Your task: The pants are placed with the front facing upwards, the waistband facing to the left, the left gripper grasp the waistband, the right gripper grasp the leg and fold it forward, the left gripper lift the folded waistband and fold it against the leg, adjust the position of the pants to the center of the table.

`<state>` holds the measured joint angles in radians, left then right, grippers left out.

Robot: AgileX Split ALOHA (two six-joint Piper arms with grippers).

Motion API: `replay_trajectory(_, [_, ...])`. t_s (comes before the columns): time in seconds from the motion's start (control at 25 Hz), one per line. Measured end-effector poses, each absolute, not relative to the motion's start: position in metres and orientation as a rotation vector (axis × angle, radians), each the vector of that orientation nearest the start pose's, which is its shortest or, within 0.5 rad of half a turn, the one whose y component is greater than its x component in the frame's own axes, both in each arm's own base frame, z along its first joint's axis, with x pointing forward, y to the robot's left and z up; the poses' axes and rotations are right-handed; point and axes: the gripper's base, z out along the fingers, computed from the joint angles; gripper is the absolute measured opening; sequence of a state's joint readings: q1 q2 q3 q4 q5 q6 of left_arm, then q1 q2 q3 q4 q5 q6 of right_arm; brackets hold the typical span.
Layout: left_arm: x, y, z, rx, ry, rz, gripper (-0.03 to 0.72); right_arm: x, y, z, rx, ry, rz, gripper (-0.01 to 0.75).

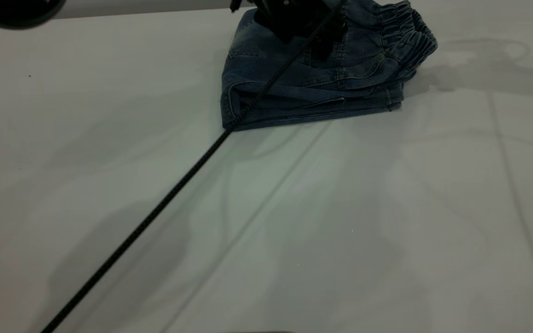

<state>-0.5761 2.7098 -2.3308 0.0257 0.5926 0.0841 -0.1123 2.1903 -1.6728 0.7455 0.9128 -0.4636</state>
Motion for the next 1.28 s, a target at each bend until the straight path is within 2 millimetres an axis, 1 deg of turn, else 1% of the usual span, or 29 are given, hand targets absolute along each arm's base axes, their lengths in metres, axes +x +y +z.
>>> replay_trajectory(0.2, [0.482, -0.312, 0.068, 0.832, 2.373, -0.178, 0.563, 0.464, -0.003, 0.175, 0.06, 2.651, 0.755, 0.528])
replay_trajectory(0.44, [0.476, -0.308, 0.068, 0.857, 2.465, -0.152, 0.563, 0.463, -0.003, 0.175, 0.055, 2.651, 0.755, 0.528])
replay_trajectory(0.84, [0.452, -0.292, 0.066, 0.97, 2.785, -0.039, 0.563, 0.463, -0.003, 0.175, 0.038, 2.65, 0.753, 0.528])
replay_trajectory(0.92, [0.449, -0.289, 0.065, 0.975, 2.828, -0.024, 0.563, 0.463, -0.003, 0.175, 0.036, 2.651, 0.754, 0.528])
replay_trajectory(1.04, [0.448, -0.289, 0.066, 0.941, 2.857, -0.02, 0.563, 0.463, -0.003, 0.175, 0.033, 2.651, 0.754, 0.528])
replay_trajectory(1.16, [0.447, -0.288, 0.068, 0.867, 2.886, -0.024, 0.563, 0.463, -0.002, 0.175, 0.03, 2.654, 0.757, 0.528])
replay_trajectory(1.28, [0.447, -0.288, 0.069, 0.748, 2.921, -0.036, 0.563, 0.462, -0.002, 0.175, 0.028, 2.658, 0.765, 0.528])
